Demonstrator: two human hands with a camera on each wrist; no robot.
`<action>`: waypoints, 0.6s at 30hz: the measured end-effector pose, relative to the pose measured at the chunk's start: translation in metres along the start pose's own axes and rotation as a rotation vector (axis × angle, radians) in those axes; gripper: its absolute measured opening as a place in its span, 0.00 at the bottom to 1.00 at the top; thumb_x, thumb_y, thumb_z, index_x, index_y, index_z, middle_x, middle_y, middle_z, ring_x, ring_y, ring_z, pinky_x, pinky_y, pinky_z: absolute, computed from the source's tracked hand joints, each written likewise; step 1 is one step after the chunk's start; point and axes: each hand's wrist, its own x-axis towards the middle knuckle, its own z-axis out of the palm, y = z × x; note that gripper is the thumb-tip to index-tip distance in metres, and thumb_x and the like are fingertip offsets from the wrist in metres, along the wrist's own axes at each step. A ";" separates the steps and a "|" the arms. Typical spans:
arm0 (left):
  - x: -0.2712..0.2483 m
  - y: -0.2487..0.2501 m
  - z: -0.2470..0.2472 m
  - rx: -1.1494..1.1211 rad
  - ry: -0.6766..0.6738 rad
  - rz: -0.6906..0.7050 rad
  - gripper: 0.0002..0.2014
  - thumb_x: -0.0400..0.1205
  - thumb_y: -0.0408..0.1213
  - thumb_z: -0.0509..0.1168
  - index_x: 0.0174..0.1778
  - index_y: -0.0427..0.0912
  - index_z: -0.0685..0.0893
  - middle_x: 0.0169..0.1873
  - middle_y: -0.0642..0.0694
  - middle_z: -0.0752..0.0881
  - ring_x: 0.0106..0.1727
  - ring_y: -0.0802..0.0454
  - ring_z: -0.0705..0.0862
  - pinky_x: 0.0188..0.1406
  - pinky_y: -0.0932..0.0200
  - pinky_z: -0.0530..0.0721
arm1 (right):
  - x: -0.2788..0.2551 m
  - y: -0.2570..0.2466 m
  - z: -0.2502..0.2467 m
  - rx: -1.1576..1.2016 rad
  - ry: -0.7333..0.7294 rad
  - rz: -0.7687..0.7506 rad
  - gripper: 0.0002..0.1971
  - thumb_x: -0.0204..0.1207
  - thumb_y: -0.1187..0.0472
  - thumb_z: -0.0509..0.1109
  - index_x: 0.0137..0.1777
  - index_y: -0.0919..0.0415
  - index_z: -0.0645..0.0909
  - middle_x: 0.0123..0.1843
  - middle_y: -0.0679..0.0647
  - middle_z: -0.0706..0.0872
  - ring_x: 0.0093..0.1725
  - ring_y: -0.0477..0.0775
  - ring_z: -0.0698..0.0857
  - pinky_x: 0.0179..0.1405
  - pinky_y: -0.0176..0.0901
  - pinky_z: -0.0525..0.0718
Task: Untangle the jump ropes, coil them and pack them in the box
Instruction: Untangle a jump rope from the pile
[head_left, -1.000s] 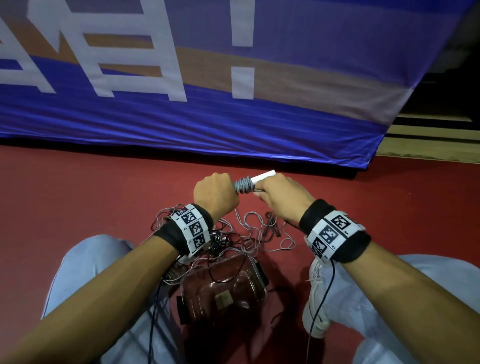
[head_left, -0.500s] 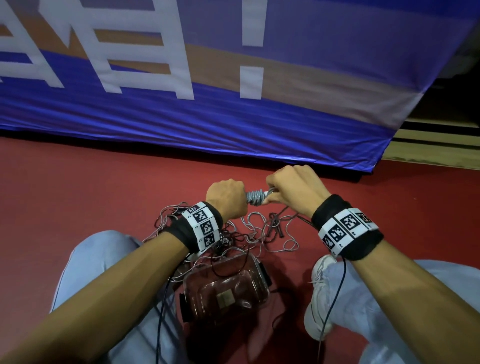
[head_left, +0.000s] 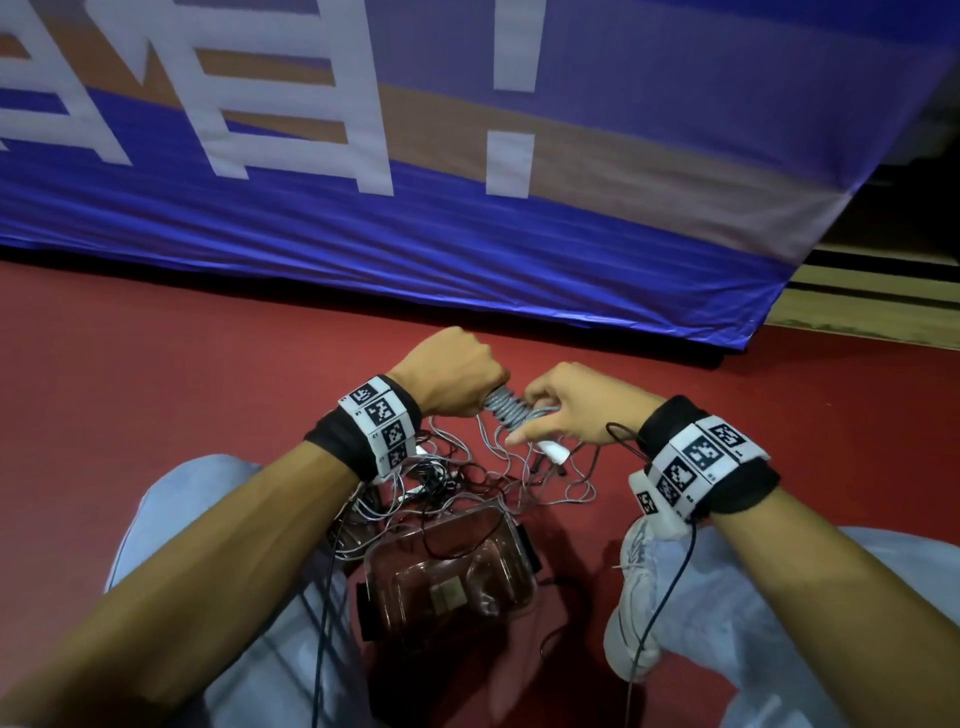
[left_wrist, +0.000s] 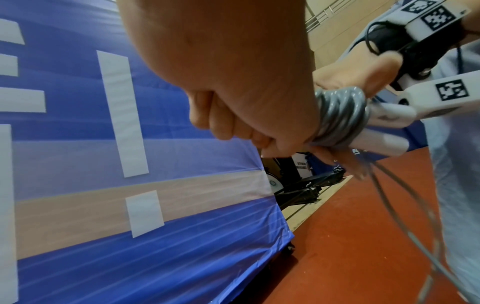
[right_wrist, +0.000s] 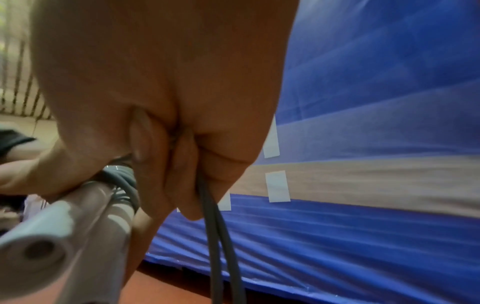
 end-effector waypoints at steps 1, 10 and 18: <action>-0.001 -0.004 -0.001 0.004 0.025 0.003 0.08 0.80 0.44 0.62 0.51 0.47 0.83 0.42 0.45 0.90 0.44 0.39 0.89 0.36 0.54 0.72 | 0.000 -0.001 -0.001 0.059 -0.014 0.001 0.29 0.68 0.33 0.81 0.30 0.56 0.73 0.24 0.47 0.67 0.26 0.50 0.63 0.29 0.47 0.61; -0.007 -0.018 0.012 -0.118 0.436 0.050 0.13 0.67 0.42 0.79 0.36 0.43 0.81 0.26 0.47 0.85 0.20 0.43 0.83 0.20 0.59 0.76 | -0.003 -0.005 -0.022 0.364 -0.145 0.000 0.20 0.79 0.42 0.76 0.51 0.61 0.93 0.27 0.49 0.79 0.22 0.43 0.61 0.22 0.35 0.57; -0.014 -0.019 0.014 -0.299 0.792 0.025 0.07 0.77 0.42 0.70 0.38 0.43 0.82 0.27 0.47 0.81 0.22 0.43 0.81 0.17 0.54 0.77 | -0.008 -0.008 -0.021 0.676 -0.237 -0.065 0.26 0.80 0.41 0.73 0.52 0.68 0.91 0.31 0.78 0.73 0.25 0.54 0.60 0.22 0.40 0.53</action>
